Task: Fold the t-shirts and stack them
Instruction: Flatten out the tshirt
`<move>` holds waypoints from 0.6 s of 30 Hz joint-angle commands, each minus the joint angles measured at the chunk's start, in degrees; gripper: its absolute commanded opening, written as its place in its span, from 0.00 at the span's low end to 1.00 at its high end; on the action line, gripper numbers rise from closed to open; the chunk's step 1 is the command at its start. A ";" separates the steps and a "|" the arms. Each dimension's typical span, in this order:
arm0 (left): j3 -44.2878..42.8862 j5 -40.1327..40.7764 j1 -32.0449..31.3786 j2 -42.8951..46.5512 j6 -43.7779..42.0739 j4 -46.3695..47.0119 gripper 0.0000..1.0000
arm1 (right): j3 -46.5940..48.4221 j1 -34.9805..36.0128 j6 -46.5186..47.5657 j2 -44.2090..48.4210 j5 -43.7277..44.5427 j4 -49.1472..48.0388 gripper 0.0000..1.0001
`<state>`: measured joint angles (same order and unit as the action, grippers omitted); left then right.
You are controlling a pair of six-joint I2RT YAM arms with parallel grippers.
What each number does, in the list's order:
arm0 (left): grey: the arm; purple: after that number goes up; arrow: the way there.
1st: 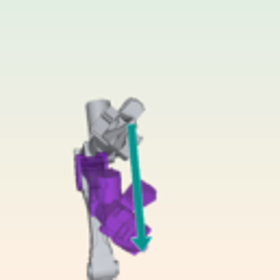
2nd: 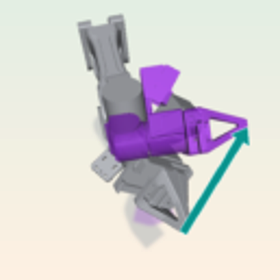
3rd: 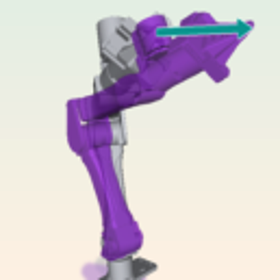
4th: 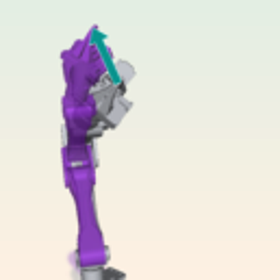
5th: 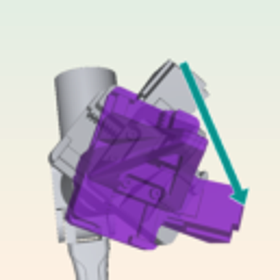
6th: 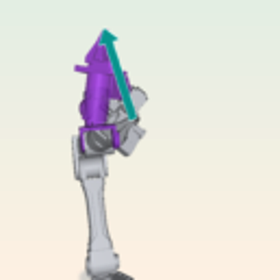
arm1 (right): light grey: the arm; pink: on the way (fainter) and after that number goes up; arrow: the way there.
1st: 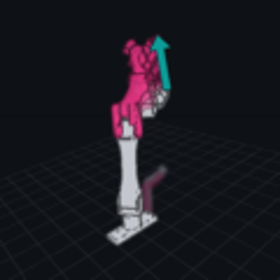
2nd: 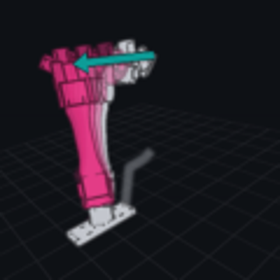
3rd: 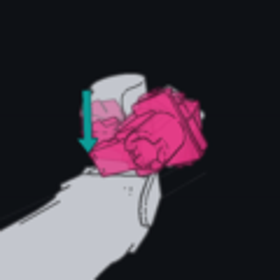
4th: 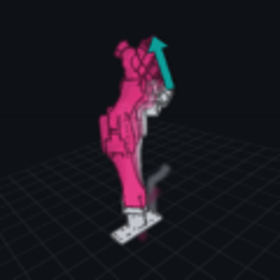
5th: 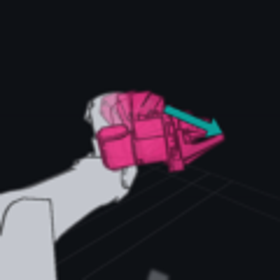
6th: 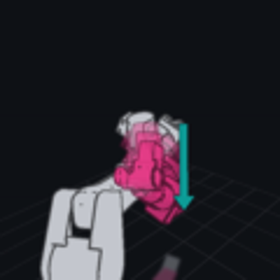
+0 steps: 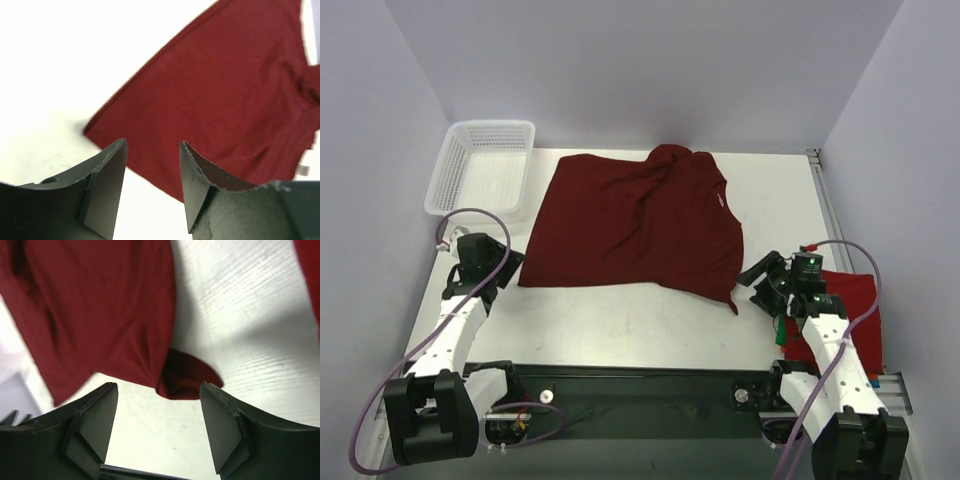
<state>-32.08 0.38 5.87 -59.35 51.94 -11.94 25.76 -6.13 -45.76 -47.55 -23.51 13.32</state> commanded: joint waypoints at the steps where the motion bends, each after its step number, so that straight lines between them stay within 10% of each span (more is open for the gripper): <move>1: -1.32 6.20 -1.38 -0.93 -2.02 -6.50 0.56 | 3.33 5.76 4.80 -2.10 9.78 6.01 0.66; 8: 1.05 8.93 -5.43 -3.40 0.17 -4.59 0.56 | 5.71 26.06 6.12 -6.84 28.68 7.51 0.65; 18: 0.87 12.62 -8.33 -11.04 3.43 -1.85 0.55 | 9.57 31.09 10.07 -16.26 34.14 4.69 0.64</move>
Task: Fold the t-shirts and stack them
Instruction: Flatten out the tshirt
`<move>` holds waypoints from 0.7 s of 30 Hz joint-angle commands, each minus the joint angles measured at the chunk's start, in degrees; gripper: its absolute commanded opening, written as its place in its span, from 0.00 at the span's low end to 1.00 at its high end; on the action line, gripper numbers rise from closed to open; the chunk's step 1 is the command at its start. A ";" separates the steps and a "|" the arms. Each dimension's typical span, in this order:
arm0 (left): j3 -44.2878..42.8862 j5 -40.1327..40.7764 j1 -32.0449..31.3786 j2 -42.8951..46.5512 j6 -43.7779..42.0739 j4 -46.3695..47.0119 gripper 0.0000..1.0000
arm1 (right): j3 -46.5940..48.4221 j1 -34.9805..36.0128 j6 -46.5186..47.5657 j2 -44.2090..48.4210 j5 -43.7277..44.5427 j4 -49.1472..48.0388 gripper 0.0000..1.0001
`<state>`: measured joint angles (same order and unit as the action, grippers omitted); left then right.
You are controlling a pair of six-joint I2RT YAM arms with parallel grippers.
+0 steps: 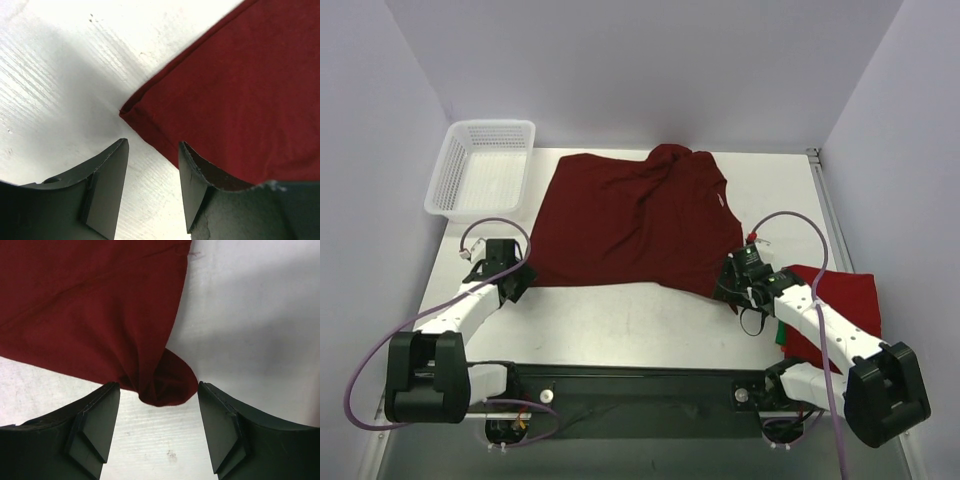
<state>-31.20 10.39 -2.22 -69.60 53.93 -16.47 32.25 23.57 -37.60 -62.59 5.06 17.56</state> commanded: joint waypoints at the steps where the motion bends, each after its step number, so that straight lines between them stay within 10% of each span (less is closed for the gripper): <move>1: 0.17 2.79 -0.33 -1.58 1.70 2.67 0.54 | 3.17 1.74 2.10 -1.48 6.27 0.72 0.64; 13: 0.79 4.20 -0.68 -6.50 1.97 7.76 0.38 | 1.85 3.32 4.12 -3.68 7.33 -3.05 0.54; 21: 0.61 3.49 -0.68 -6.95 0.21 9.09 0.04 | 3.69 3.23 3.50 -6.58 4.96 -4.91 0.13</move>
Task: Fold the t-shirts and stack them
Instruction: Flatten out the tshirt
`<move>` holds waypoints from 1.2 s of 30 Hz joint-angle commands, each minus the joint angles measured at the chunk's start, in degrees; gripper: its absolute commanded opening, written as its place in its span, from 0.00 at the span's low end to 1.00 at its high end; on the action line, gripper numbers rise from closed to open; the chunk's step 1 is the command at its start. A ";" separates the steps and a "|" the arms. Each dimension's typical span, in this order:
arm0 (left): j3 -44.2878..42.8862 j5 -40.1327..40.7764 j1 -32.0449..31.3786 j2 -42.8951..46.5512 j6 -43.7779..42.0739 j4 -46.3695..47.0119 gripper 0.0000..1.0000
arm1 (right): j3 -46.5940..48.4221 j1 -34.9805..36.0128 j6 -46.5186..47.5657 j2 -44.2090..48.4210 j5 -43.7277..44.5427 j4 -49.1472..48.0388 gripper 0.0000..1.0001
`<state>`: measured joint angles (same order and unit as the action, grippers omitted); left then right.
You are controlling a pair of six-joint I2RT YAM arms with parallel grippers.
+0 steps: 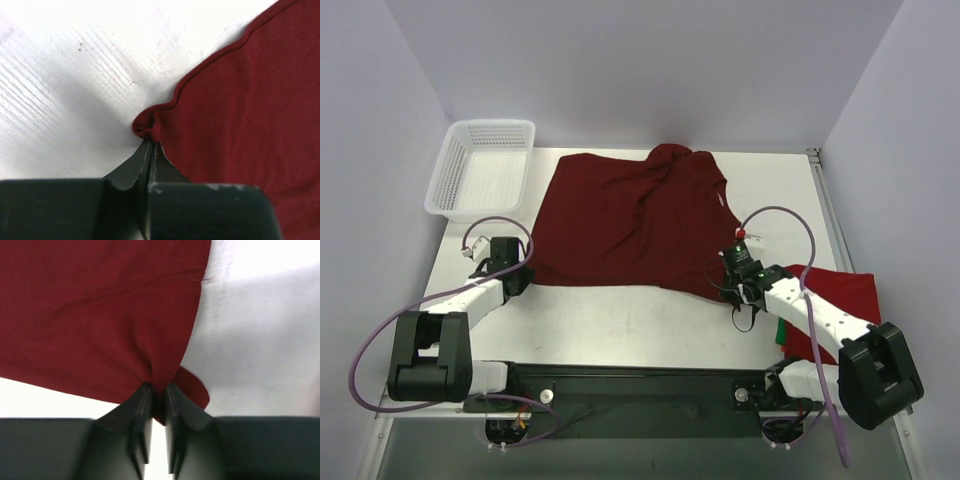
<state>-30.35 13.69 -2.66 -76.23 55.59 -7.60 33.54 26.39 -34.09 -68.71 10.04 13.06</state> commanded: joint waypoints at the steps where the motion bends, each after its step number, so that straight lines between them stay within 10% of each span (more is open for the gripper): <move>1: -0.41 0.28 -0.16 0.54 -1.63 -0.22 0.00 | 3.02 0.41 -0.19 -0.29 -0.02 1.34 0.06; 19: -2.35 2.39 0.90 21.90 -4.26 -19.47 0.00 | 8.74 -19.45 -0.54 22.03 -23.22 27.72 0.03; 26: 1.43 0.46 0.90 22.35 -5.23 -17.64 0.00 | 1.45 -19.36 -2.39 23.18 -24.19 26.32 0.51; 36: 2.31 -0.51 0.81 21.65 -5.49 -15.61 0.00 | -5.41 -8.91 -13.18 28.89 -11.03 23.17 0.55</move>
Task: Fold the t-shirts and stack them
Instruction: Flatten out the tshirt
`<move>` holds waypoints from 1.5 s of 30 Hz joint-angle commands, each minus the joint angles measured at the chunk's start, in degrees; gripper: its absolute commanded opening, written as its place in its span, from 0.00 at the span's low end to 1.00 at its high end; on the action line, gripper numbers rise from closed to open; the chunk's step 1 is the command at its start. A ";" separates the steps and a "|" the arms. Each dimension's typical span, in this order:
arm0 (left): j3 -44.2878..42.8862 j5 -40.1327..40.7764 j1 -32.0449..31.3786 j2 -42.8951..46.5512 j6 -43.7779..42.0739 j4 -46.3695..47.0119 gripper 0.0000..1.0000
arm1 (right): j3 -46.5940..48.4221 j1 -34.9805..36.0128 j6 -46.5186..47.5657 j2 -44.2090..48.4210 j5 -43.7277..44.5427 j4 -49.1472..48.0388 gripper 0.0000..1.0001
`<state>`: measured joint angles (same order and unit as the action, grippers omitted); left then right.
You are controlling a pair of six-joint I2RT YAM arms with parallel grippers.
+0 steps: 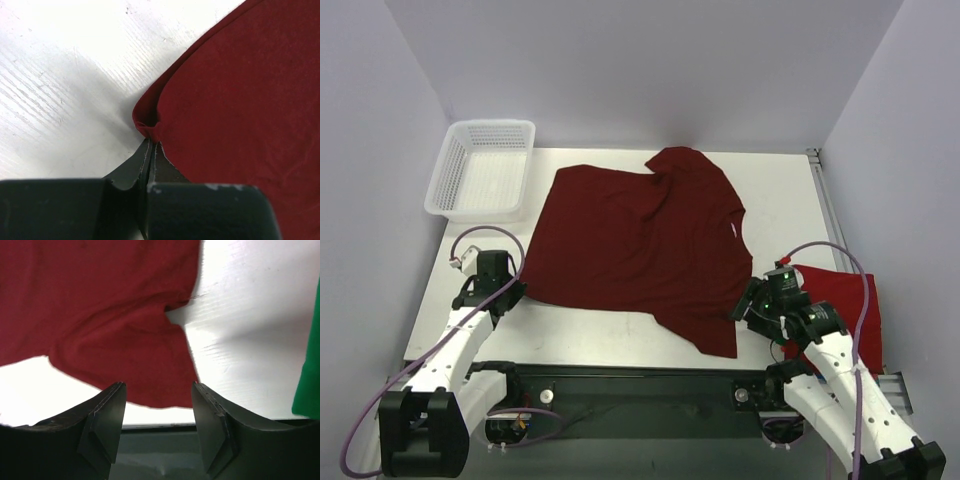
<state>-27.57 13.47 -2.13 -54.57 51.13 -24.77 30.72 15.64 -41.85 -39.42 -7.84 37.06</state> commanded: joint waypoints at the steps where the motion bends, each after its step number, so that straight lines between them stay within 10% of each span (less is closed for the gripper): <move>1: -0.38 -0.29 0.29 -0.01 -1.04 1.66 0.00 | -4.60 2.29 -6.40 -0.40 7.48 -1.80 0.55; 10: 0.42 -1.17 0.29 -0.10 -1.12 2.10 0.00 | -5.59 3.25 -7.38 -9.34 8.54 -13.50 0.49; 20: 0.50 -2.05 0.20 0.16 -1.13 2.71 0.00 | -5.23 27.76 -11.06 -4.87 21.80 -8.40 0.48; 28: 0.94 -2.05 0.20 -0.72 -1.13 3.42 0.00 | 2.05 47.01 -8.17 -21.98 31.82 -10.25 0.49; 41: 1.64 -3.02 0.29 -1.16 -1.21 4.21 0.00 | 6.63 51.69 -4.21 -35.29 31.13 -12.80 0.52; 45: 1.56 -3.19 0.20 -1.24 -1.39 4.39 0.00 | 6.72 51.69 -3.25 -36.95 30.25 -12.80 0.25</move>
<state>-25.74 10.90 -2.13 -55.70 50.37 -22.87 35.64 66.96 -45.63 -75.53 20.95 23.05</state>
